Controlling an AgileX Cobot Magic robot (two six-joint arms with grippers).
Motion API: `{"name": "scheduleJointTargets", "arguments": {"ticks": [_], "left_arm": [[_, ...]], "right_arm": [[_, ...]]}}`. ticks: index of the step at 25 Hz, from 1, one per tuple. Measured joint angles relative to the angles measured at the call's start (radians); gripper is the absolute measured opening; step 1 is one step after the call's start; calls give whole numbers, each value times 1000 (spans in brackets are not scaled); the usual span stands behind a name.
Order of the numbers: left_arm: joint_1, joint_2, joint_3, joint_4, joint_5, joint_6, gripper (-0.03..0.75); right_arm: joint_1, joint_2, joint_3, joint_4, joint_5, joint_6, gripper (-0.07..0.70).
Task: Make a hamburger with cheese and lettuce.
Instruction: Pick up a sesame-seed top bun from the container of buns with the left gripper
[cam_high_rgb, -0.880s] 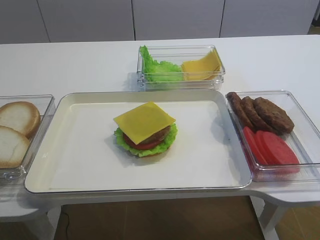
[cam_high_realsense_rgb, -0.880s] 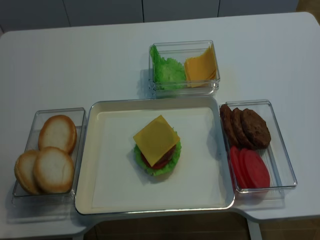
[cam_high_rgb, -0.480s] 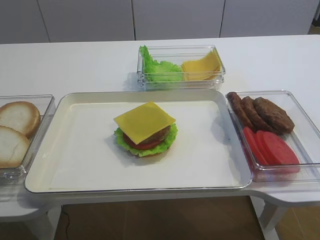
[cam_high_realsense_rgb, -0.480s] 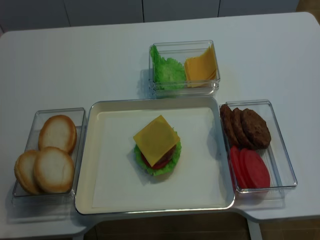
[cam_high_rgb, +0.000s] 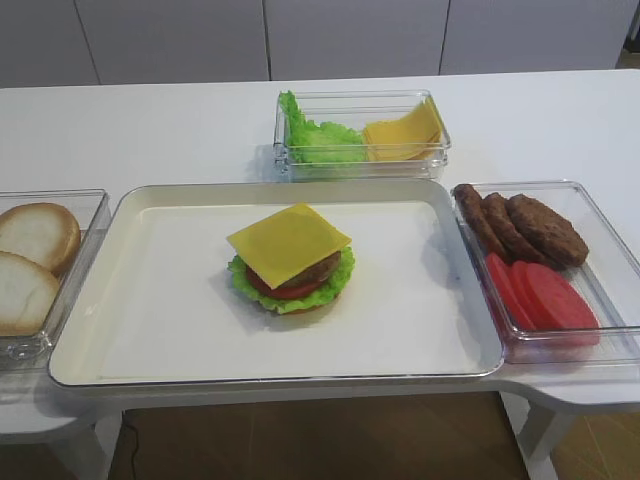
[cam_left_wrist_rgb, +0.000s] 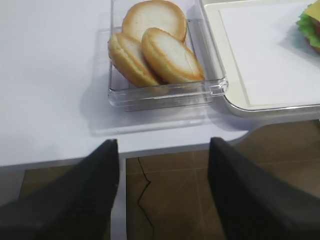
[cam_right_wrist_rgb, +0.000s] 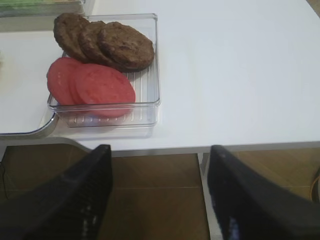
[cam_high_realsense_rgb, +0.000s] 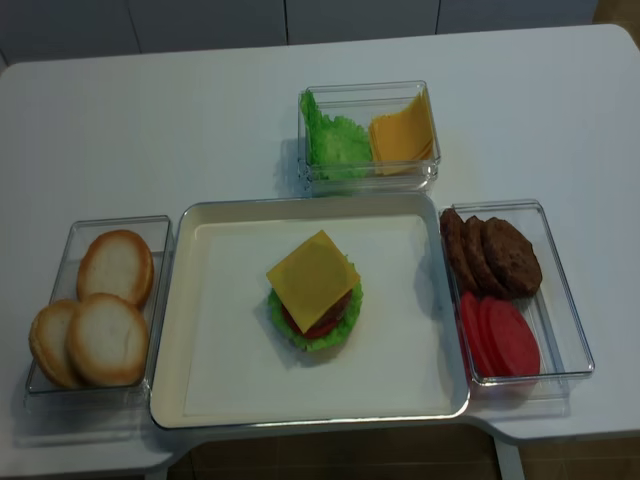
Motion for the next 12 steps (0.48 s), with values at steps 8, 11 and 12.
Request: {"name": "scheduleJointTargets", "arguments": {"ticks": [8, 11, 12], "left_arm": [[0, 0, -3, 0, -7, -48, 421], [0, 3, -36, 7, -7, -87, 421], [0, 15, -52, 7, -7, -106, 421]], "right_arm": [[0, 0, 0, 0, 0, 0, 454], [0, 0, 0, 0, 0, 0, 454], [0, 0, 0, 0, 0, 0, 454]]}}
